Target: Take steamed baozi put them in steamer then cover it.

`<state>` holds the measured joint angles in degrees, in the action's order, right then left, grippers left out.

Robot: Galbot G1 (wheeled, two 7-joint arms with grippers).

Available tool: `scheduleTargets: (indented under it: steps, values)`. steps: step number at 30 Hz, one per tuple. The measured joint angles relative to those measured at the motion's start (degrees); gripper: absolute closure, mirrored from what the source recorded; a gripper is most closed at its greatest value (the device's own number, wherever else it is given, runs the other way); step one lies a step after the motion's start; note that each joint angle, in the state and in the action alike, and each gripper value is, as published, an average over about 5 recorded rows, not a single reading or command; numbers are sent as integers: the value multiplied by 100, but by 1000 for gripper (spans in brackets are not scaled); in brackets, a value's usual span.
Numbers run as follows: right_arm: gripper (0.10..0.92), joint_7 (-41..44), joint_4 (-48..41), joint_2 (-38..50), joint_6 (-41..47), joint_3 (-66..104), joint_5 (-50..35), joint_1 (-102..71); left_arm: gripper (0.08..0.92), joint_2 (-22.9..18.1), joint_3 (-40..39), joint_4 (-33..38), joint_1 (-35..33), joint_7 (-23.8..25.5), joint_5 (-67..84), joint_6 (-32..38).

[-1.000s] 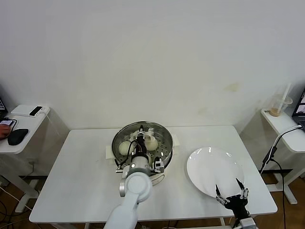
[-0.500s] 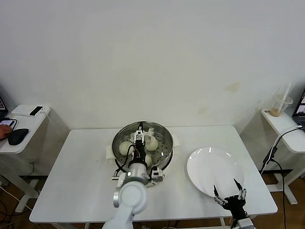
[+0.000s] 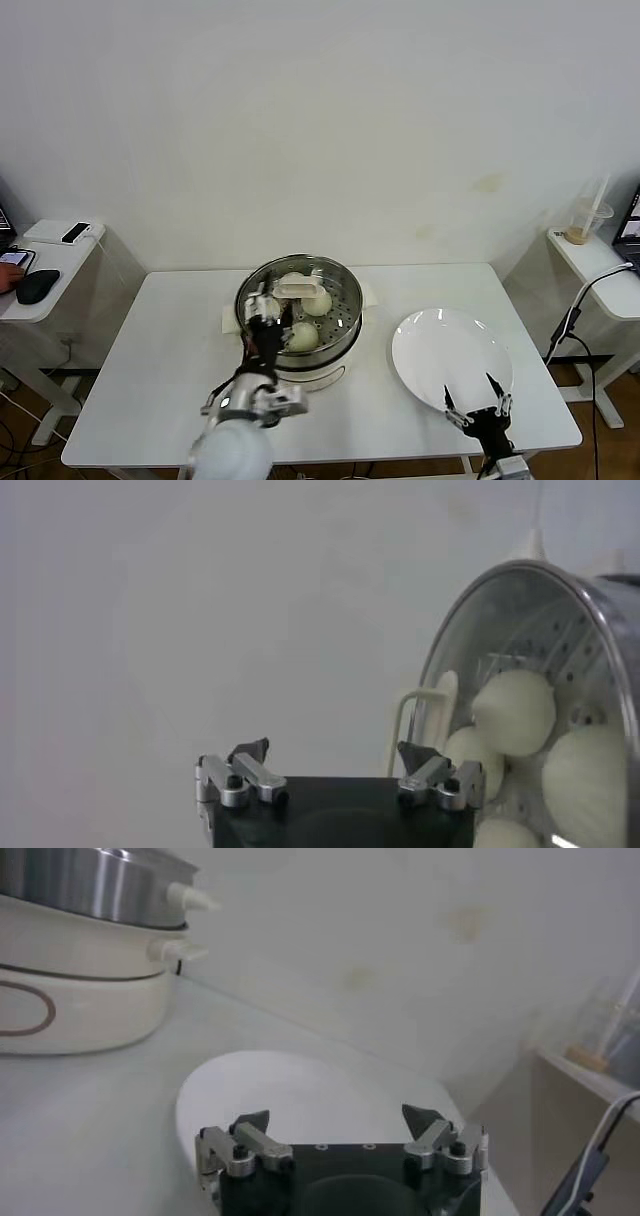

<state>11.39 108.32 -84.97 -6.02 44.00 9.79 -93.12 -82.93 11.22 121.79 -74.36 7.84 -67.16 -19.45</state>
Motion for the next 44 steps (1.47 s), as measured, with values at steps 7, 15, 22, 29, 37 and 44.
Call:
scheduleTargets:
  steps: [7,15,22,29,37,44]
  values:
    - [203,-4,38,35,-91,-111,-327,-37,177,166,1020,165,-808,-837,2626,779]
    - [203,56,120,221,-122,-231,-711,-157,177,305,1922,265,-1669,-1415,5209,1549]
    - [203,64,79,440,-156,-288,-1005,-243,177,332,2368,145,-2220,-1561,6422,2021]
    - [203,94,24,557,-224,-354,-1198,-293,177,323,2679,-44,-2607,-1575,7120,2357]
    - [203,104,49,583,-222,-476,-1356,-356,177,327,2889,-82,-2882,-1505,7378,2533]
    - [203,70,168,630,-138,-501,-1441,-433,177,315,2917,-43,-3003,-1445,7419,2573]
